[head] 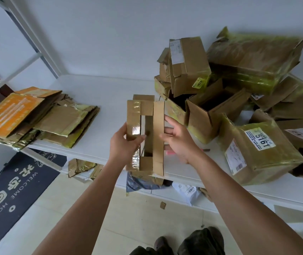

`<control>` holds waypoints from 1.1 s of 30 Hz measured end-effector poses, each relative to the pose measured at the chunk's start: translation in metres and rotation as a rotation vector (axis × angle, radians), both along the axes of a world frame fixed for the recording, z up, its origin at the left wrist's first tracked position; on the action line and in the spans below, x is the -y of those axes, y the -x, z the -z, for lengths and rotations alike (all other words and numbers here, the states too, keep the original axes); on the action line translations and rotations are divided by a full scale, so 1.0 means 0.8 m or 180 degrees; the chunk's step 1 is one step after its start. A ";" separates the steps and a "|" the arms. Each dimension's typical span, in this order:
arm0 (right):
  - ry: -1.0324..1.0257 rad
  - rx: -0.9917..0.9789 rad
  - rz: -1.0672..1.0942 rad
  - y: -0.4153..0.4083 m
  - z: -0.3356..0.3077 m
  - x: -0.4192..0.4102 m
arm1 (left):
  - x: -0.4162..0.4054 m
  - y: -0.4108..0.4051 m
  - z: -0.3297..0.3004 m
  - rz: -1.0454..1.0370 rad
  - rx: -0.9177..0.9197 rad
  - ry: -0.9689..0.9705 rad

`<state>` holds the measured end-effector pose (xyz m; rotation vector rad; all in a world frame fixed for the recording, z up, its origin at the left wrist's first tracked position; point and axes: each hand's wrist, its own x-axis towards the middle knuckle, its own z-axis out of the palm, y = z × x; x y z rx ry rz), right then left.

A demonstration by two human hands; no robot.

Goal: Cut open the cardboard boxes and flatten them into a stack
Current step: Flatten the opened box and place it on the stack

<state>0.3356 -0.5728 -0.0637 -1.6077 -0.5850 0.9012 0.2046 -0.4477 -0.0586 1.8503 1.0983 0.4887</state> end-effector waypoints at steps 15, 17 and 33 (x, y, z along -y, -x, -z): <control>-0.0239 0.0390 0.0428 0.005 0.012 -0.023 | -0.015 0.008 -0.026 0.0201 -0.0119 -0.0410; -0.0176 0.0400 0.0456 -0.001 0.015 -0.021 | -0.017 0.011 -0.027 0.0299 -0.0227 -0.0570; 0.0511 0.3837 0.0625 -0.014 0.000 -0.039 | -0.042 0.002 -0.070 0.0534 -0.0273 -0.1300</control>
